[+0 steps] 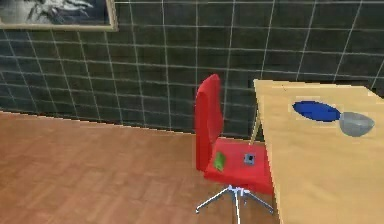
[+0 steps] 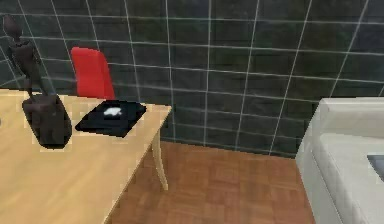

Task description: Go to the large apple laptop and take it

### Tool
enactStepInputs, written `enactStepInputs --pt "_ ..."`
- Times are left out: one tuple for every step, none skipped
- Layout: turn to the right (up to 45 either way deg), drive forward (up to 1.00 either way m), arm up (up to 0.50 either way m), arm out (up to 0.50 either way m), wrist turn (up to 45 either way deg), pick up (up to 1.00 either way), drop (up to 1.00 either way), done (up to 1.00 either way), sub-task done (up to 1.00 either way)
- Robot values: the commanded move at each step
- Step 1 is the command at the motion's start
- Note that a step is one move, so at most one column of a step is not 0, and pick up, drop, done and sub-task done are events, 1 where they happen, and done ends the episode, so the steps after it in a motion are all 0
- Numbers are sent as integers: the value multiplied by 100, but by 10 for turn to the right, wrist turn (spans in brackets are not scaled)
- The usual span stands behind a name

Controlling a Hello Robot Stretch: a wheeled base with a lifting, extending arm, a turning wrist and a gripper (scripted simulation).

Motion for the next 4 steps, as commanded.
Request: enactStepInputs --pt "-240 0 0 0 0 0 0 0 0" --pt "450 0 0 0 0 0 0 0 0" --pt "450 0 0 0 0 0 0 0 0" --pt "270 0 0 0 0 0 0 0 0"
